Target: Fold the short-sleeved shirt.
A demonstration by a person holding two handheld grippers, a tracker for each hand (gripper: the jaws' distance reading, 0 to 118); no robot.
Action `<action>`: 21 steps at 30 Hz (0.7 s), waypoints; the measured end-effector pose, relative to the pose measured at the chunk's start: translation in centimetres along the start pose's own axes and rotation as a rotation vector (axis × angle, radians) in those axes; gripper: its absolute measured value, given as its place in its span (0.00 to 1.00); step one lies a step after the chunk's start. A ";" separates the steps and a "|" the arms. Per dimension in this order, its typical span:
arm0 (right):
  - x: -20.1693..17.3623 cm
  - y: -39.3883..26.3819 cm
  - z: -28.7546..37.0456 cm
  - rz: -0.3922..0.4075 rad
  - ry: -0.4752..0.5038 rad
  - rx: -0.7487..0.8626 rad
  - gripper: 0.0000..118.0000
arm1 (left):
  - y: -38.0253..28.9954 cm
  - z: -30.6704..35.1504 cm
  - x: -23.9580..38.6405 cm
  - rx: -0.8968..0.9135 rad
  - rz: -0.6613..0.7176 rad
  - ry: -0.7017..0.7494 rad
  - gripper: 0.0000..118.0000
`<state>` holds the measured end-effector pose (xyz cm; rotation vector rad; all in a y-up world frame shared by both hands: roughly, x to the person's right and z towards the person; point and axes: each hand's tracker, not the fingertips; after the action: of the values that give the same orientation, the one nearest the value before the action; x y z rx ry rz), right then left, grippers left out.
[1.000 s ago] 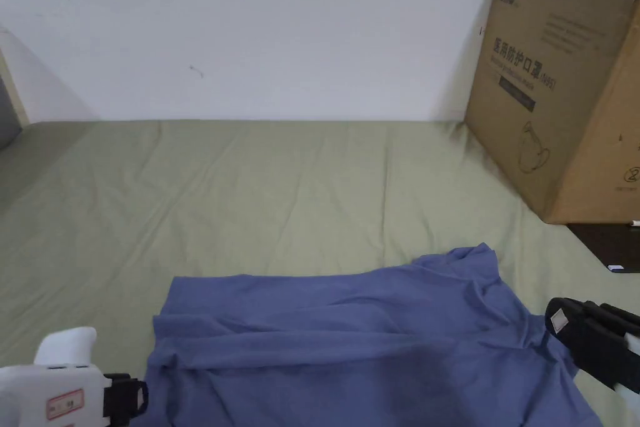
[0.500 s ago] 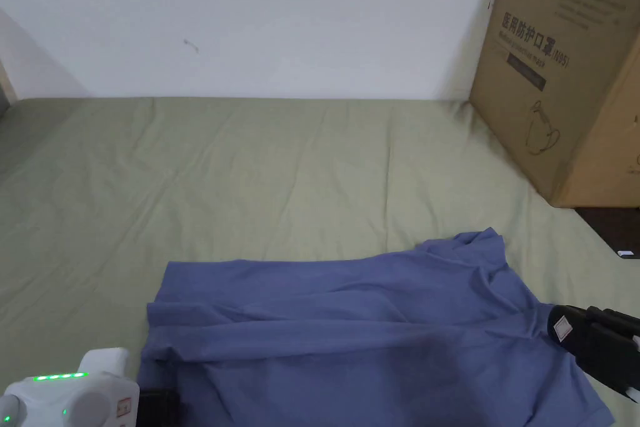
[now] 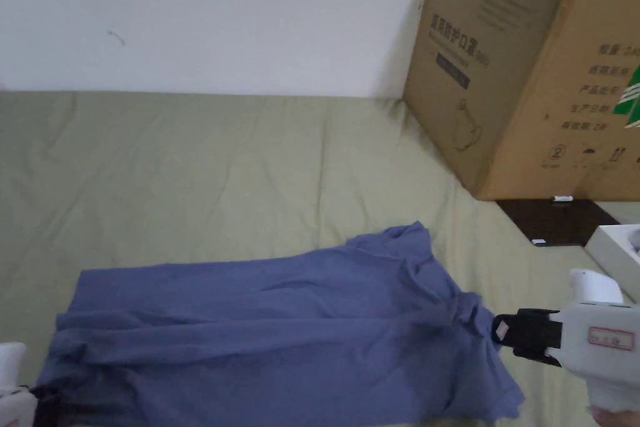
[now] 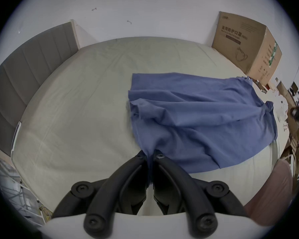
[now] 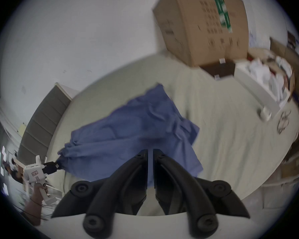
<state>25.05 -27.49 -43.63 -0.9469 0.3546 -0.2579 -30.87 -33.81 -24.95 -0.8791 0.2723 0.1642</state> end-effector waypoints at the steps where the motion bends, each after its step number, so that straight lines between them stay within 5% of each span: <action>1: 1.2 0.2 -0.6 -0.038 0.017 -0.039 0.10 | 0.1 0.1 -0.2 -0.003 0.006 -0.007 0.04; 2: 2.3 0.4 -1.4 -0.074 0.015 -0.094 0.27 | 0.1 -0.7 -1.2 -0.006 0.006 -0.005 0.04; 3: 3.5 0.6 -2.4 -0.095 -0.006 -0.145 0.69 | 0.1 -0.9 -1.1 -0.010 -0.002 0.007 0.04; 4: 4.0 0.5 -3.4 -0.099 -0.014 -0.193 0.92 | 0.0 -0.9 -1.1 -0.014 -0.020 0.026 0.04; 5: 4.4 0.2 -4.4 -0.098 -0.024 -0.232 1.00 | 0.0 -0.9 -0.9 -0.014 -0.037 0.044 0.04; 9: 5.5 -2.5 -6.6 -0.091 -0.129 -0.325 1.00 | -0.4 -1.5 -0.5 -0.038 -0.031 0.056 0.04; 11: 5.6 -2.6 -8.1 -0.082 -0.144 -0.324 0.98 | -0.4 -1.8 -0.4 -0.046 -0.015 0.057 0.04; 14: 4.9 -3.5 -8.4 -0.064 -0.207 -0.335 0.78 | -0.5 -2.8 -1.1 -0.078 0.009 0.048 0.04; 17: 4.1 -2.8 -9.2 0.077 -0.269 -0.377 0.66 | -0.7 -3.2 -1.5 -0.101 0.026 0.036 0.04; 20: 2.9 -2.2 -8.9 0.200 -0.277 -0.351 0.14 | -1.0 -3.4 -1.4 -0.109 0.031 0.033 0.04; 21: 2.6 -2.3 -8.5 0.189 -0.229 -0.340 0.07 | -1.0 -3.4 -1.4 -0.109 0.034 0.031 0.04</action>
<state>23.87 -36.02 -46.75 -1.2547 0.2789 0.0880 -32.51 -37.11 -25.81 -0.9857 0.3097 0.1983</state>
